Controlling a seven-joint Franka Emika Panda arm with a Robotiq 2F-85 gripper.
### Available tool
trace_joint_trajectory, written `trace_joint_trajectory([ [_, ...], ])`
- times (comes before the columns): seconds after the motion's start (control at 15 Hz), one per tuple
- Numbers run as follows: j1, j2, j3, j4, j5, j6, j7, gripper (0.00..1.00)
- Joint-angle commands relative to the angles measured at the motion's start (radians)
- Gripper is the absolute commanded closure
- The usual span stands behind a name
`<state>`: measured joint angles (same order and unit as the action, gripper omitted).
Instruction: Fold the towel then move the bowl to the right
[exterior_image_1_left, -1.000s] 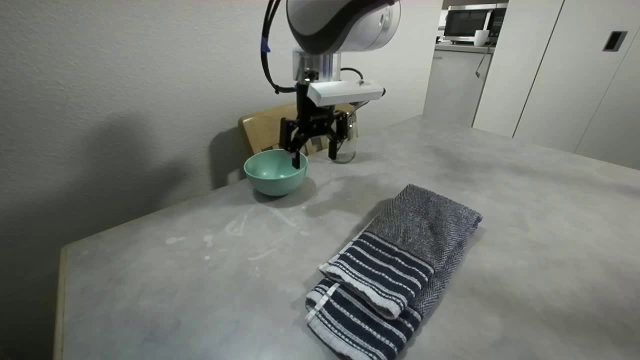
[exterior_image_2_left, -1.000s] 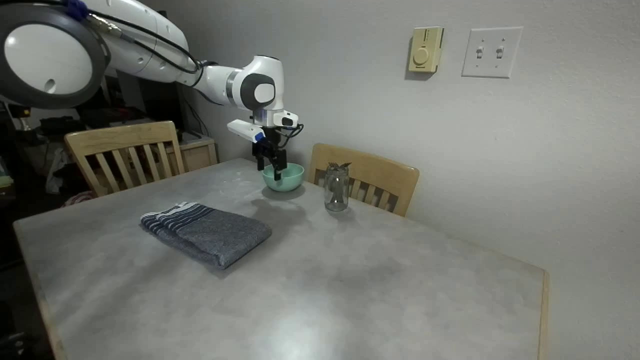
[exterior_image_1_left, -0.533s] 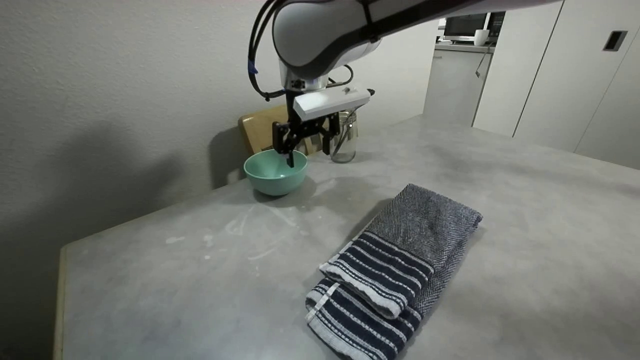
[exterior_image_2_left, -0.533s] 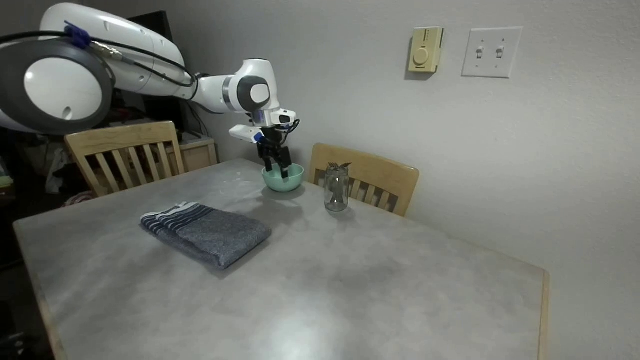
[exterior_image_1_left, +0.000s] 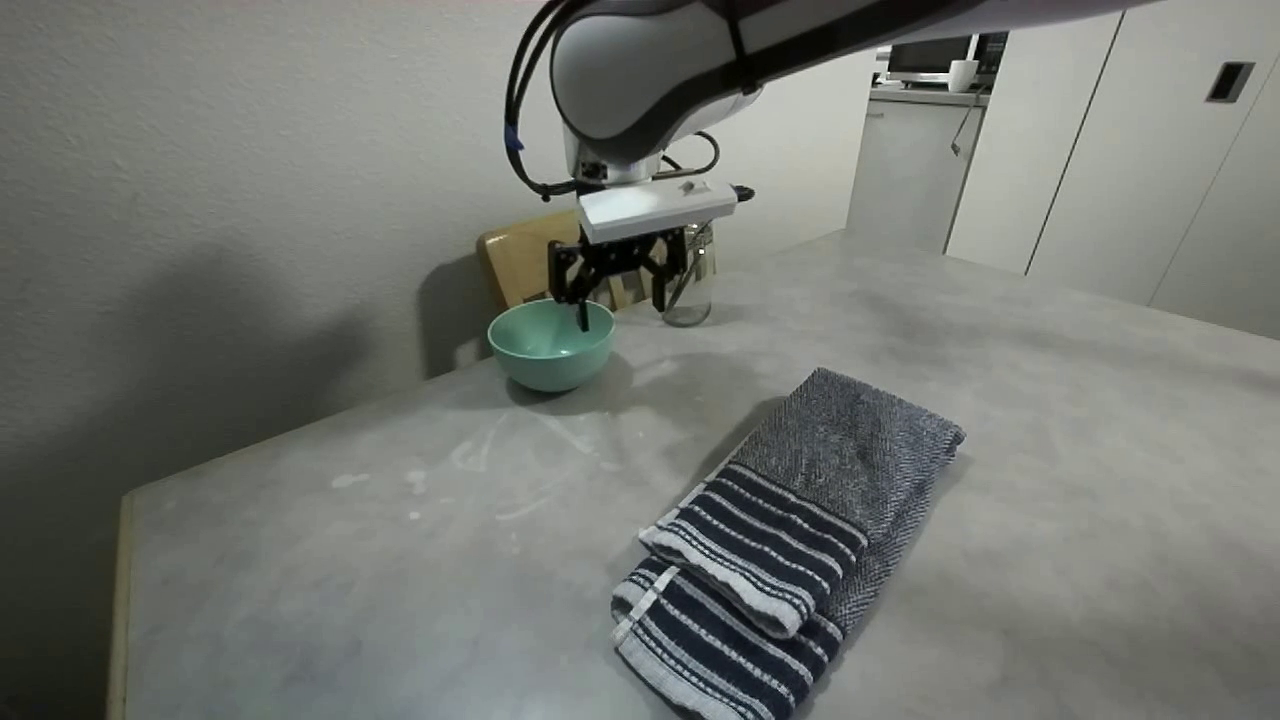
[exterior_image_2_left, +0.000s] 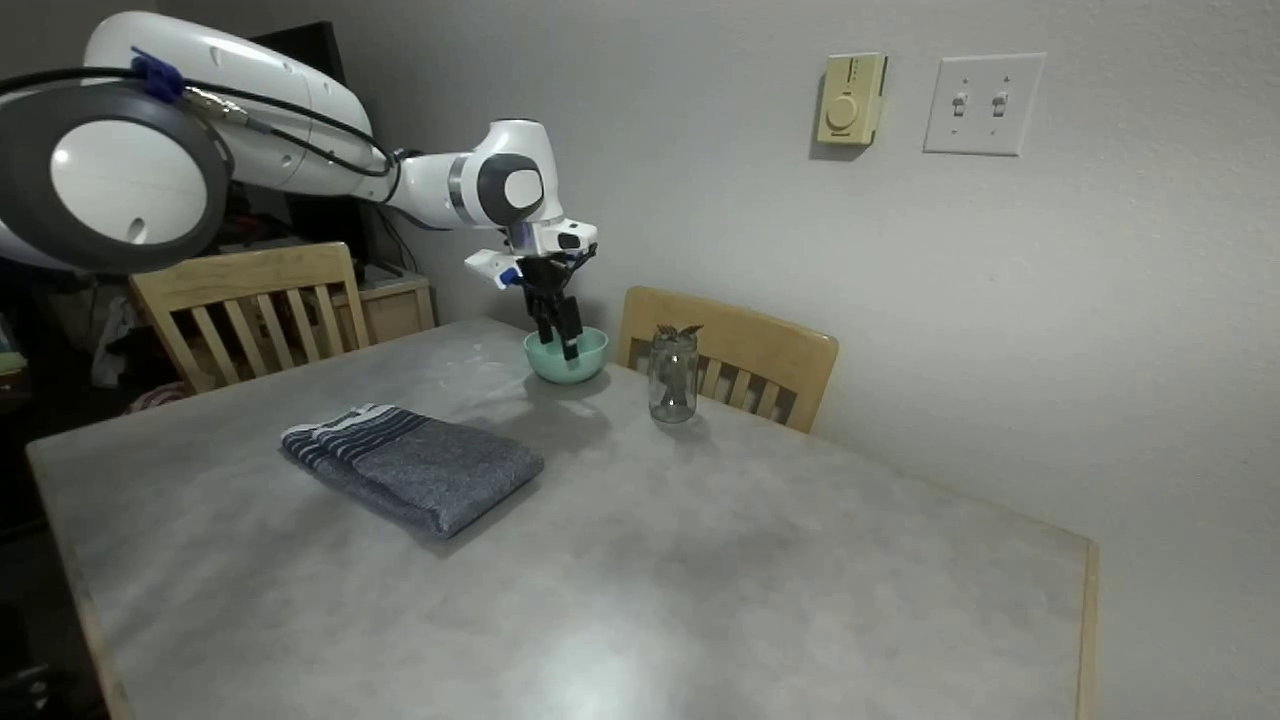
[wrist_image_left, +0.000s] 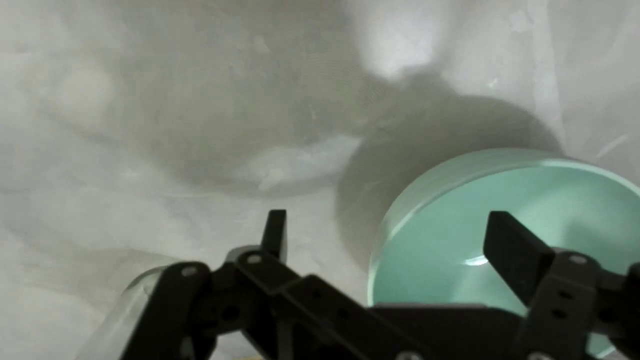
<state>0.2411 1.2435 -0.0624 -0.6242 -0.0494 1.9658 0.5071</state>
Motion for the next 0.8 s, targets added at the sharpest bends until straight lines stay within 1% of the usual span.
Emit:
trace_joint_trajectory([
  [0.0, -0.011, -0.014, -0.005, -0.032, 0.024, 0.024, 0.132, 0.00],
  [0.2, -0.019, -0.005, -0.007, -0.028, 0.017, 0.041, 0.220, 0.00],
  [0.33, -0.033, 0.006, 0.005, -0.027, 0.022, 0.059, 0.229, 0.00],
  [0.73, -0.095, 0.049, 0.089, -0.014, 0.094, 0.130, 0.112, 0.00],
])
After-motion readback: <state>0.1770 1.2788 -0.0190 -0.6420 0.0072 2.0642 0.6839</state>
